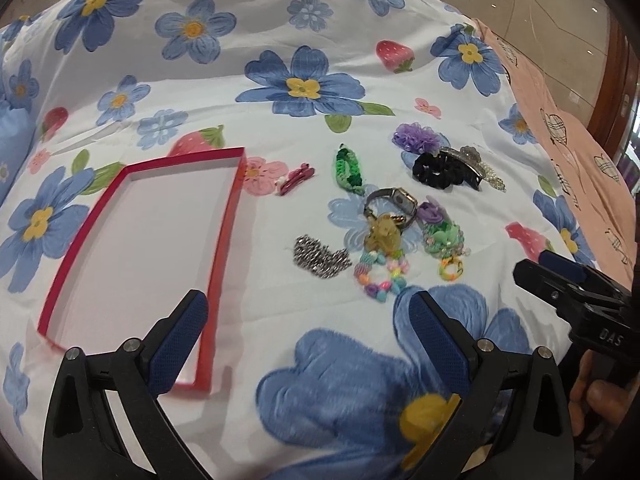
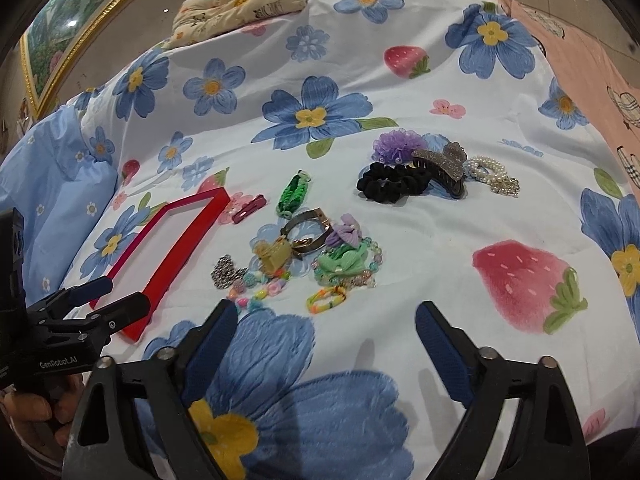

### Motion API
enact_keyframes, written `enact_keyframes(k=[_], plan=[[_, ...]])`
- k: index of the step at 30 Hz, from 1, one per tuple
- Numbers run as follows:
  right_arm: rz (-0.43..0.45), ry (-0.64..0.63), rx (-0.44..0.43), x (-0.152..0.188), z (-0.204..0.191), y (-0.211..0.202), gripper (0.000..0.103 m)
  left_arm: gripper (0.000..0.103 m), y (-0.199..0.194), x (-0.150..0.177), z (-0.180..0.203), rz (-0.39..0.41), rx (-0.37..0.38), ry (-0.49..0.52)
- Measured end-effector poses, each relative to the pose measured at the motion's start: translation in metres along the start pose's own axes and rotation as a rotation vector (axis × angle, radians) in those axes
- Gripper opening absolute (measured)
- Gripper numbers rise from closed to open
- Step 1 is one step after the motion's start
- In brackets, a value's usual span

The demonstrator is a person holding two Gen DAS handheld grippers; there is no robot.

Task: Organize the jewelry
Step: 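Grasp the yellow hair clip with left tool while right tool grasps purple bow clip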

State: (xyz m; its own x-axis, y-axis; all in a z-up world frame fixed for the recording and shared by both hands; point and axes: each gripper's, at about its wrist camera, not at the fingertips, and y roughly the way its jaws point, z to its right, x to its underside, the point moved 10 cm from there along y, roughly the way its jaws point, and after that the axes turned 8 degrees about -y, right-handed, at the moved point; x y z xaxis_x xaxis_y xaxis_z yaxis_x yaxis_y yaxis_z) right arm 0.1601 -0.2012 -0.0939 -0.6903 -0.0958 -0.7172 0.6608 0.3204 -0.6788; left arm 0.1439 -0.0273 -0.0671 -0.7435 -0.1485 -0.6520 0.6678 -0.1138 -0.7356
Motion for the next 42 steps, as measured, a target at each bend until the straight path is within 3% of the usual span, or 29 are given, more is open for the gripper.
enact_keyframes(k=[13,18,24,30,32,34,42], plan=[[-0.091,0.078,-0.067,-0.027,0.023,0.048,0.046,0.091,0.049,-0.021,0.038,-0.100,0.111,0.012],[-0.108,0.088,-0.081,-0.040,0.025,0.067,0.044,0.089,0.070,-0.026,0.050,-0.135,0.135,0.021],[-0.158,0.068,-0.082,-0.046,0.023,0.094,0.041,0.079,0.099,-0.028,0.059,-0.186,0.152,0.031],[-0.205,0.065,-0.080,-0.040,0.026,0.114,0.030,0.051,0.123,-0.020,0.061,-0.252,0.168,0.033],[-0.218,0.065,-0.074,-0.037,0.027,0.119,0.022,0.034,0.127,-0.016,0.063,-0.271,0.187,0.033],[-0.222,0.064,-0.073,-0.035,0.028,0.121,0.019,0.028,0.128,-0.015,0.063,-0.277,0.197,0.030],[-0.168,0.050,-0.072,-0.044,0.023,0.106,0.014,0.027,0.112,-0.024,0.057,-0.236,0.236,0.000]])
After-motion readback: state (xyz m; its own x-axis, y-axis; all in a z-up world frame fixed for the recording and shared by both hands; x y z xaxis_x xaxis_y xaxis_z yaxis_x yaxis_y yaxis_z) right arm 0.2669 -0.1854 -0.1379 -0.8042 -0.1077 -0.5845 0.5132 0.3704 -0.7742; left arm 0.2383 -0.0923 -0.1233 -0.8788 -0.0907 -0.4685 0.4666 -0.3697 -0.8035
